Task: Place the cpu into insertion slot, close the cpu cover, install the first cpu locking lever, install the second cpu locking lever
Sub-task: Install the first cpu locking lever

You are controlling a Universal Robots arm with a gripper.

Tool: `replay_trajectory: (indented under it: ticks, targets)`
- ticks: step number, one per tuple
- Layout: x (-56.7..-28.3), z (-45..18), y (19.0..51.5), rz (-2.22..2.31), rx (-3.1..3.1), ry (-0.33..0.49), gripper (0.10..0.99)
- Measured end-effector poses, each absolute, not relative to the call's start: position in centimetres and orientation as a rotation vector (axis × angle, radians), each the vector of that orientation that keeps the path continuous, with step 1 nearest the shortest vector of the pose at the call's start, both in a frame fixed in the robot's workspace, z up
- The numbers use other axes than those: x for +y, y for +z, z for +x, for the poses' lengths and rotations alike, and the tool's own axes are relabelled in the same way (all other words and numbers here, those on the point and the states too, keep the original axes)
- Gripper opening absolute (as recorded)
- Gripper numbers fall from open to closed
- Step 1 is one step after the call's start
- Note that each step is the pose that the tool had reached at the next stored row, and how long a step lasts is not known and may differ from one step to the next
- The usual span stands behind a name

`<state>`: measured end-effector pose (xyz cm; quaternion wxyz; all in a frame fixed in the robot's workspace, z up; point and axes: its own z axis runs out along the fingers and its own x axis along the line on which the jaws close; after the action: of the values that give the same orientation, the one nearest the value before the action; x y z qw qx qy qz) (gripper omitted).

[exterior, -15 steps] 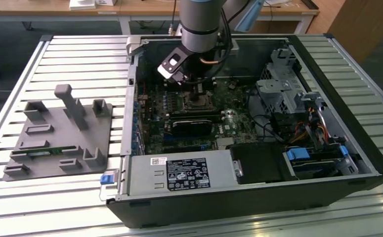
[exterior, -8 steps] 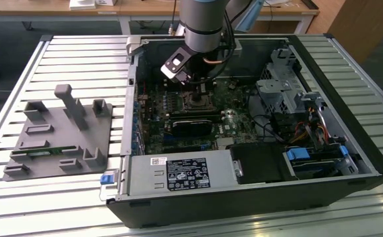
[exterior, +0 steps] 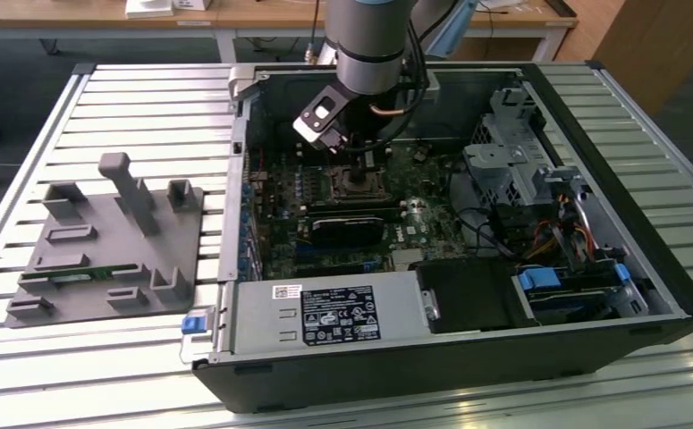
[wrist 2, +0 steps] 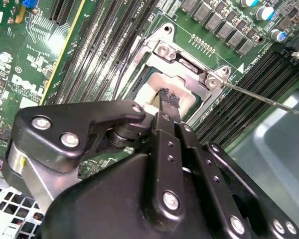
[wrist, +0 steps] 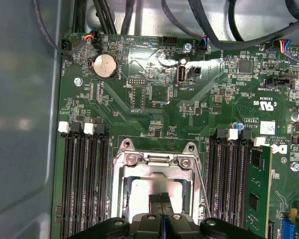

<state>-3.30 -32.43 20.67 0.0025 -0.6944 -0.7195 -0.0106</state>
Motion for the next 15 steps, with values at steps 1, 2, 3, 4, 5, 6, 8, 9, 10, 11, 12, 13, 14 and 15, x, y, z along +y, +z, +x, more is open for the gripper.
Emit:
replay_trajectory:
  ticks: [1,2,3,4,5,6,8,9,10,11,12,13,14,15]
  targets:
    - [-32.4,-3.3,20.7,-2.178,-2.257,-0.033,0.106]
    - [-32.4,-3.3,20.8,-2.178,-2.257,-0.033,0.106]
    - [-32.4,-3.3,20.8,-2.178,-2.257,-0.033,0.106]
    - [-32.4,-3.3,20.9,-2.178,-2.257,-0.033,0.106]
    - [-32.4,-3.3,21.1,-2.178,-2.257,-0.033,0.106]
    - [-32.4,-3.3,21.2,-2.178,-2.257,-0.033,0.106]
    - [-32.4,-3.3,21.6,-2.178,-2.257,-0.033,0.106]
    - [-32.4,-3.3,21.8,-2.178,-2.257,-0.033,0.106]
    - [-32.4,-3.3,22.1,-2.178,-2.257,-0.033,0.106]
    - [-32.4,-3.3,22.3,-2.178,-2.257,-0.033,0.106]
    - [-32.4,-3.3,22.5,-2.178,-2.257,-0.033,0.106]
    - [-32.4,-3.3,22.8,-2.178,-2.257,-0.033,0.106]
    - [-32.4,-3.3,23.0,-2.178,-2.257,-0.033,0.106]
    - [-32.4,-3.3,23.3,-2.178,-2.257,-0.033,0.106]
